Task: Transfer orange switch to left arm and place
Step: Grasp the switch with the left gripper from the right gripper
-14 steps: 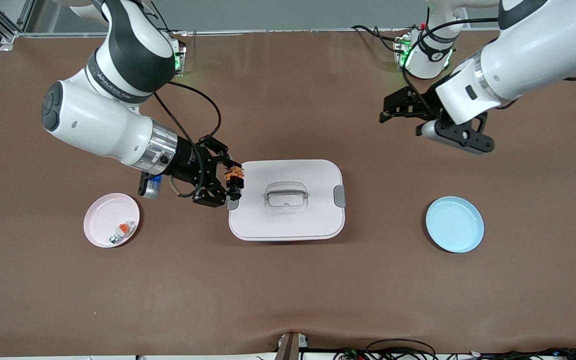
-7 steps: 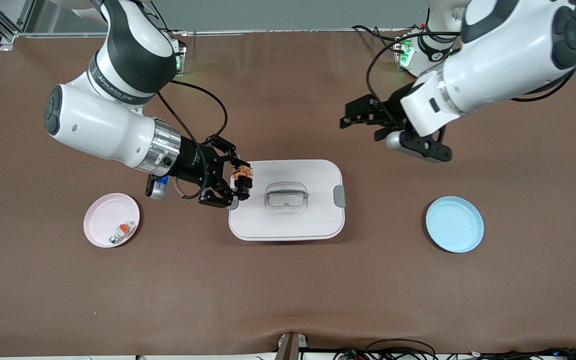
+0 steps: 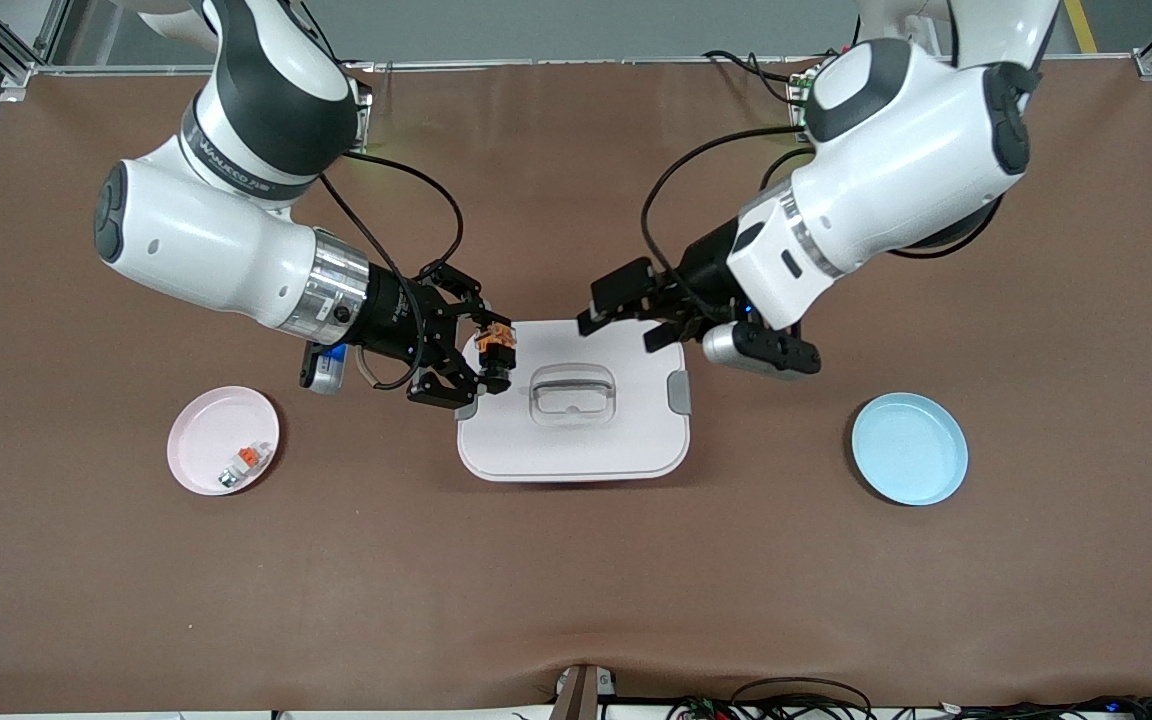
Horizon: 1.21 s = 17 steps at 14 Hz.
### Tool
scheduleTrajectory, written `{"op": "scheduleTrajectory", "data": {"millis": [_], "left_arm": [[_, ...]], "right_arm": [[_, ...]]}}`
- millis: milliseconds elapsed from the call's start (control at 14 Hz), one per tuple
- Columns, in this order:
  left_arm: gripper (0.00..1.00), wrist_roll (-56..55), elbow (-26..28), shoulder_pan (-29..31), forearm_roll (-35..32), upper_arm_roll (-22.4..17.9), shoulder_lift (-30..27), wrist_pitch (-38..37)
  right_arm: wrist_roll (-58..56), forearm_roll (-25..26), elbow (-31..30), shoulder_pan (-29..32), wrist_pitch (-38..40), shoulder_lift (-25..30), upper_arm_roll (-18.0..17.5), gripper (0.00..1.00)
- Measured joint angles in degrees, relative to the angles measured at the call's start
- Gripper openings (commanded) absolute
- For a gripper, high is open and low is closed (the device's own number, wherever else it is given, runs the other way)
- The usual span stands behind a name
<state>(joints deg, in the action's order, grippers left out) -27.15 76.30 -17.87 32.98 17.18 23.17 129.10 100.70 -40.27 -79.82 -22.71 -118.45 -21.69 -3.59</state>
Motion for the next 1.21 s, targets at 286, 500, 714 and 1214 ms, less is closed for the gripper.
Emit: {"op": "scheduleTrajectory", "data": {"millis": [286, 500, 714, 1214], "left_arm": [[1.00, -1.0, -2.0, -2.9, 0.0, 0.0, 4.1, 5.1], [0.97, -1.2, -2.3, -5.2, 0.1, 0.0, 6.1, 8.2], [0.90, -1.2, -2.4, -6.0, 0.1, 0.0, 6.9, 8.5], [0.85, -1.2, -2.4, -7.5, -0.5, 0.0, 7.2, 7.8]], "right_arm": [[0.0, 0.0, 0.0, -0.1, 0.0, -0.2, 0.0, 0.00], [0.0, 0.0, 0.0, -0.2, 0.0, -0.7, 0.0, 0.00], [0.0, 0.0, 0.0, -0.3, 0.0, -1.1, 0.0, 0.00], [0.0, 0.0, 0.7, -0.3, 0.0, -1.3, 0.0, 0.00]]}}
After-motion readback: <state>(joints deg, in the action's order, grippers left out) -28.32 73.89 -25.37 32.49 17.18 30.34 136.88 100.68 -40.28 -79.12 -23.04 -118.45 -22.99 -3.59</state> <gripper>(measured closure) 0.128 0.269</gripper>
